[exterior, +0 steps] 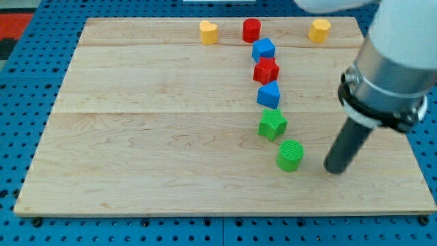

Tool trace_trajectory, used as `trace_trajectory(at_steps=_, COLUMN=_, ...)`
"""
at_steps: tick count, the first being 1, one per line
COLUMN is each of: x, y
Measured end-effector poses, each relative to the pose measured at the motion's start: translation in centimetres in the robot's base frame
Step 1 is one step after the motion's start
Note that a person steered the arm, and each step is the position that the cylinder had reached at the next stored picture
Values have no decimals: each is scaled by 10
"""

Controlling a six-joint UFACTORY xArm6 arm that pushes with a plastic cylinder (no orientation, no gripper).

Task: Move the yellow hexagon to the top right side of the blue cube

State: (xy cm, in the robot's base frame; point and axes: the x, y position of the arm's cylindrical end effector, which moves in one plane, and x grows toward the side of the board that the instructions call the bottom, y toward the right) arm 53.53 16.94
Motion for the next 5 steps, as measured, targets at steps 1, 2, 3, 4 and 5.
trace_trajectory(at_steps=1, x=-96, y=9)
trace_trajectory(at_steps=2, x=-187, y=55)
trace_trajectory(at_steps=3, x=-272, y=126)
trace_trajectory(at_steps=4, x=-328, y=123)
trace_trajectory(at_steps=5, x=-294, y=58)
